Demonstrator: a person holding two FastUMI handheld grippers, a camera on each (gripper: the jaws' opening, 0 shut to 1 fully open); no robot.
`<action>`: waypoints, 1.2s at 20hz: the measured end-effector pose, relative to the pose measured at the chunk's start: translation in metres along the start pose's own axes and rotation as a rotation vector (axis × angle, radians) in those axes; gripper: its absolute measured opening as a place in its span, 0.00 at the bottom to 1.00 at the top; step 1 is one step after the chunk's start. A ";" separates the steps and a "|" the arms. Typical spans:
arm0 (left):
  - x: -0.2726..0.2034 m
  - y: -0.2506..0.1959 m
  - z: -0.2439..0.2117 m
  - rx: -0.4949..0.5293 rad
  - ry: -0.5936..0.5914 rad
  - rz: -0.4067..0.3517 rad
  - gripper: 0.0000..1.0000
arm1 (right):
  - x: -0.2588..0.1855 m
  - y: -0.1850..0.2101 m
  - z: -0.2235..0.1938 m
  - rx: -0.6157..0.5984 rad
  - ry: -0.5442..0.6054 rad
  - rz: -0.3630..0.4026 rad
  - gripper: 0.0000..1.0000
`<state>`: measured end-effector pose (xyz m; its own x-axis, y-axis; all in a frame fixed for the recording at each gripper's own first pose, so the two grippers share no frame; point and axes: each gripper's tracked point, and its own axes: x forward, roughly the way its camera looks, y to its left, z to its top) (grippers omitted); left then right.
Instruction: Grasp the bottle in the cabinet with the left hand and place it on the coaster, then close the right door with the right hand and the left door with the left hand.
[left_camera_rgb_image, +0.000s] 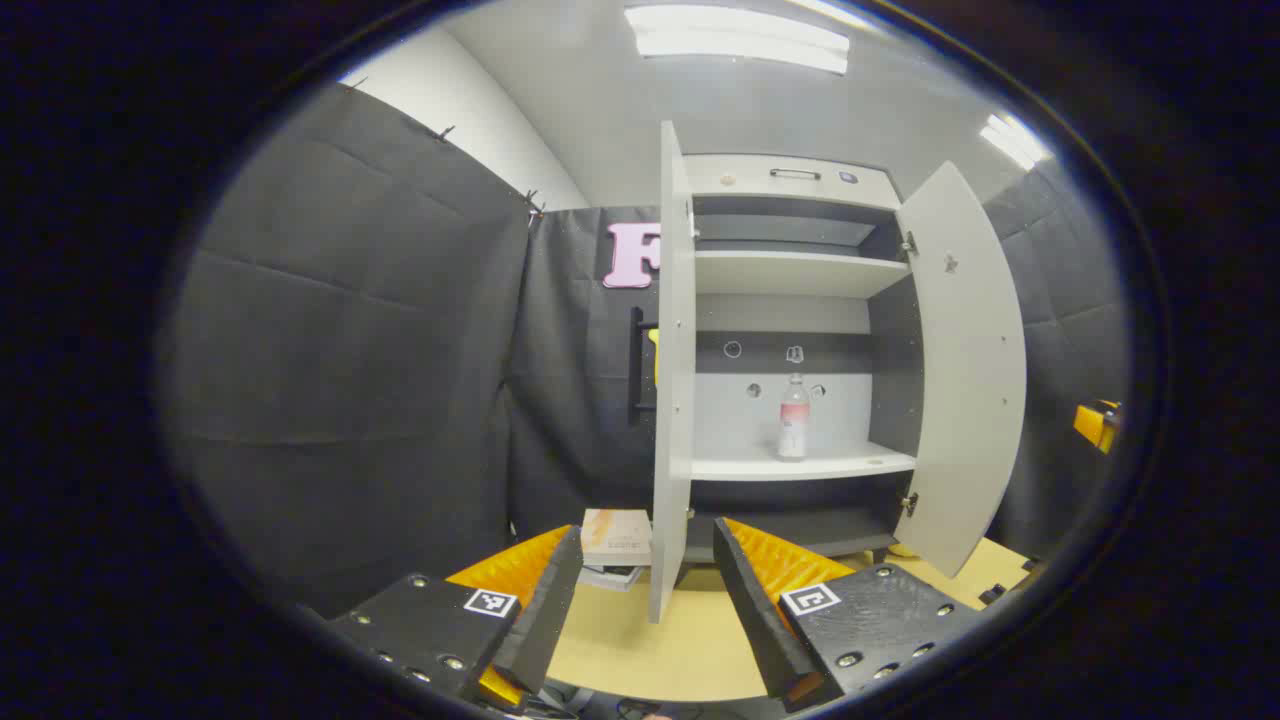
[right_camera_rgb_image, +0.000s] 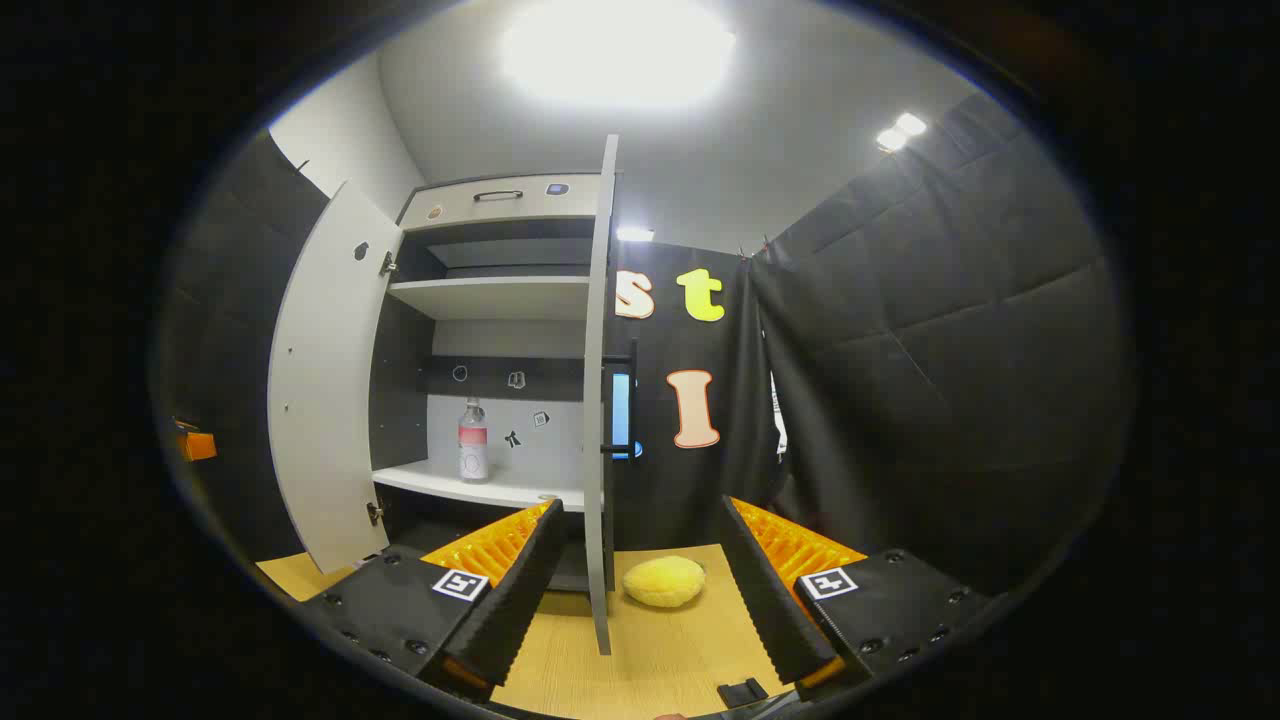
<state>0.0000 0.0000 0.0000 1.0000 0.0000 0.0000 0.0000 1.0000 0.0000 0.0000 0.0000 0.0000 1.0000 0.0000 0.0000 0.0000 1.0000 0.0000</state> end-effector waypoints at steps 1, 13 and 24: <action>0.000 -0.001 0.000 -0.004 0.002 0.002 0.80 | 0.001 0.001 0.000 -0.002 0.001 0.004 0.97; 0.014 0.001 0.007 0.016 0.001 0.027 0.87 | 0.018 0.003 -0.006 -0.009 0.004 0.020 0.97; 0.020 -0.006 0.004 0.031 0.007 0.050 0.80 | 0.029 0.007 -0.016 -0.023 0.015 0.047 0.97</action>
<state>0.0199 -0.0055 0.0040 0.9987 0.0499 -0.0059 -0.0497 0.9983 0.0313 0.0288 0.0068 -0.0156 0.9988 0.0470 -0.0153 -0.0473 0.9986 -0.0224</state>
